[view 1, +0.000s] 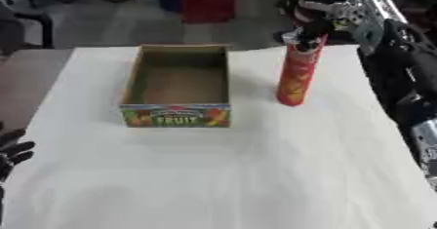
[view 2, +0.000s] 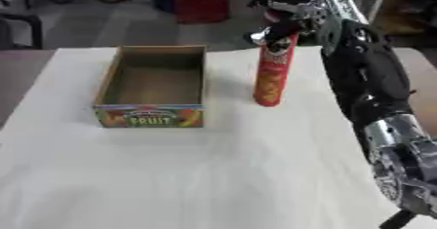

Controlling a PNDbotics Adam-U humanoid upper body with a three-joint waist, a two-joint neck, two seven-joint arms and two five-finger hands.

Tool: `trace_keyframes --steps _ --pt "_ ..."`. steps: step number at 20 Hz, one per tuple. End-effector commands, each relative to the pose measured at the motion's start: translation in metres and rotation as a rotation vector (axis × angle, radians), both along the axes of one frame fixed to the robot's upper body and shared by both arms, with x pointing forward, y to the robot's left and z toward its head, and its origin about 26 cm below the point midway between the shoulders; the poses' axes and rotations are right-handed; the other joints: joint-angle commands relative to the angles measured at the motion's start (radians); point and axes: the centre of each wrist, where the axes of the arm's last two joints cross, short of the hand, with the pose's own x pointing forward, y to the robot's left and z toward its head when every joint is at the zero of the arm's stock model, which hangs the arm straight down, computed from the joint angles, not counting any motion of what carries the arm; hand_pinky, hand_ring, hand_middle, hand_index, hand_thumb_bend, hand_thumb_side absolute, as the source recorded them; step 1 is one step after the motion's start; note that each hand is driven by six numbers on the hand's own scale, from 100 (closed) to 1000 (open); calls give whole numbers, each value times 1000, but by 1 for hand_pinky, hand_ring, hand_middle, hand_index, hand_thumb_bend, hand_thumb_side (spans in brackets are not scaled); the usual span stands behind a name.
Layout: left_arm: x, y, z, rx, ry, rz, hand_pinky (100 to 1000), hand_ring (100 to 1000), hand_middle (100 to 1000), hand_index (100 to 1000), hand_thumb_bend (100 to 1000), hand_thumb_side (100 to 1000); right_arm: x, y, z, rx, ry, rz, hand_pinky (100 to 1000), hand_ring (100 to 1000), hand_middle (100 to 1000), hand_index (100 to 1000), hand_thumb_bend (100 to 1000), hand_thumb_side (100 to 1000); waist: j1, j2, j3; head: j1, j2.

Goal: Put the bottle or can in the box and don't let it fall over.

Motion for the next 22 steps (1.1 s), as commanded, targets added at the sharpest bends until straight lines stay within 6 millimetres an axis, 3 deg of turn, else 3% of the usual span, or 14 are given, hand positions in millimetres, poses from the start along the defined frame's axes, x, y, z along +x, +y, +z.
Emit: trace_keyframes --steps 1,4,5,6,7,9,14,16,17,19,22 --pt "0 4 9 10 -30 5 790 746 777 974 238 1000 -3 -19 2 -26 4 -25 1000 1000 1000 1000 279 721 3 -14 -3 0 -10" --pt "0 4 9 10 -31 4 790 745 777 974 238 1000 -5 -27 -2 -12 13 -28 1000 1000 1000 1000 205 668 3 -13 -3 1 -10" --pt "0 4 9 10 -31 4 790 745 777 974 238 1000 -5 -28 -3 -6 15 -29 1000 994 1000 1000 100 479 4 -13 -3 1 -11" --pt "0 4 9 10 -31 5 790 745 777 974 238 1000 -5 -29 -4 -2 19 -30 1000 992 1000 1000 100 463 4 -13 -3 1 -11" --pt "0 4 9 9 -31 5 790 745 776 974 239 1000 -5 -29 -5 4 21 -32 962 965 1000 1000 100 313 4 -12 -3 1 -11" --pt "0 4 9 9 -31 5 790 745 776 974 239 1000 -6 -30 -5 15 21 -37 907 919 994 1000 100 177 4 -12 -3 0 -11" --pt "0 4 10 8 -32 7 790 745 776 974 240 1000 -6 -30 -2 39 -8 -40 788 779 875 969 100 113 4 -11 -3 -1 -11" --pt "0 4 10 7 -32 7 790 745 776 974 240 1000 -7 -29 0 51 -30 -36 713 701 791 872 100 100 4 -11 -3 -1 -10" --pt "1 4 10 7 -32 7 790 744 776 974 240 1000 -7 -29 0 61 -43 -34 620 609 704 766 100 100 4 -11 -3 -1 -10" --pt "1 4 10 7 -33 7 790 744 776 974 240 1000 -7 -28 1 87 -74 -29 525 521 589 660 100 100 3 -11 -3 -2 -10" --pt "1 4 10 6 -34 8 790 744 776 974 241 1000 -7 -27 2 119 -121 -8 492 496 537 640 100 100 3 -11 -2 -1 -12"
